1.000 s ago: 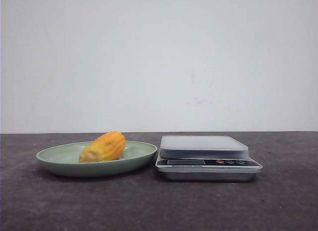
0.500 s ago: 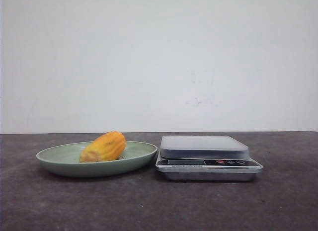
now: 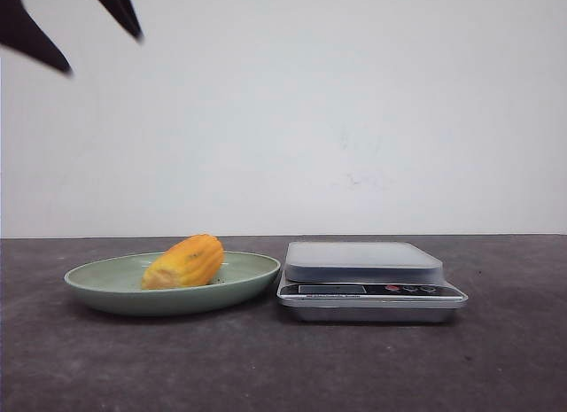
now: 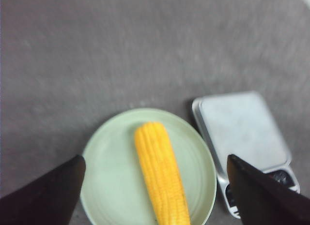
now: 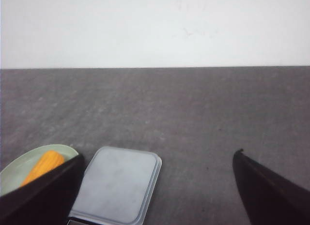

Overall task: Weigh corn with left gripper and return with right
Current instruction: 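Lower the left gripper over the yellow corn cob on the plate, then close the left gripper on the corn cob and lift it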

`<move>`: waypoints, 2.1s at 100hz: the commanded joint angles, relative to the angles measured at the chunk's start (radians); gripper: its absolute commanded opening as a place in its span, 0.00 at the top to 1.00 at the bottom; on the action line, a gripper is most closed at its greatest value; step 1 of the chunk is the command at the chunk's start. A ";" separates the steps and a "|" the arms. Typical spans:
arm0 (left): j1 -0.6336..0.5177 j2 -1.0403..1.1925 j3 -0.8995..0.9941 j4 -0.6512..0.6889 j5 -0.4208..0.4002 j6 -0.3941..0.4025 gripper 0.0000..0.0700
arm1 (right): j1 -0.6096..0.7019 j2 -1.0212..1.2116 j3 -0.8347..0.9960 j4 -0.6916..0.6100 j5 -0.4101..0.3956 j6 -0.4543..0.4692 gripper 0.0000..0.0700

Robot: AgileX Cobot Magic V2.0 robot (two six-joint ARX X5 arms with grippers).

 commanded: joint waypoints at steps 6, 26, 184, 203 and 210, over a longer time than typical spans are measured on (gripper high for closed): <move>-0.025 0.106 0.016 0.041 -0.009 0.011 0.26 | 0.004 0.006 0.024 0.000 -0.003 -0.007 0.11; -0.060 0.251 0.016 0.091 -0.009 0.014 0.34 | 0.004 0.006 0.024 -0.018 -0.003 -0.007 0.11; -0.216 0.442 0.016 0.140 -0.114 -0.029 1.00 | 0.004 0.006 0.024 -0.023 -0.002 -0.007 0.12; -0.246 0.319 0.066 0.129 -0.114 -0.068 0.99 | 0.004 0.006 0.024 -0.022 -0.002 -0.007 0.12; -0.270 0.303 0.122 0.105 -0.114 -0.089 0.99 | 0.004 0.006 0.024 -0.021 -0.001 -0.007 0.12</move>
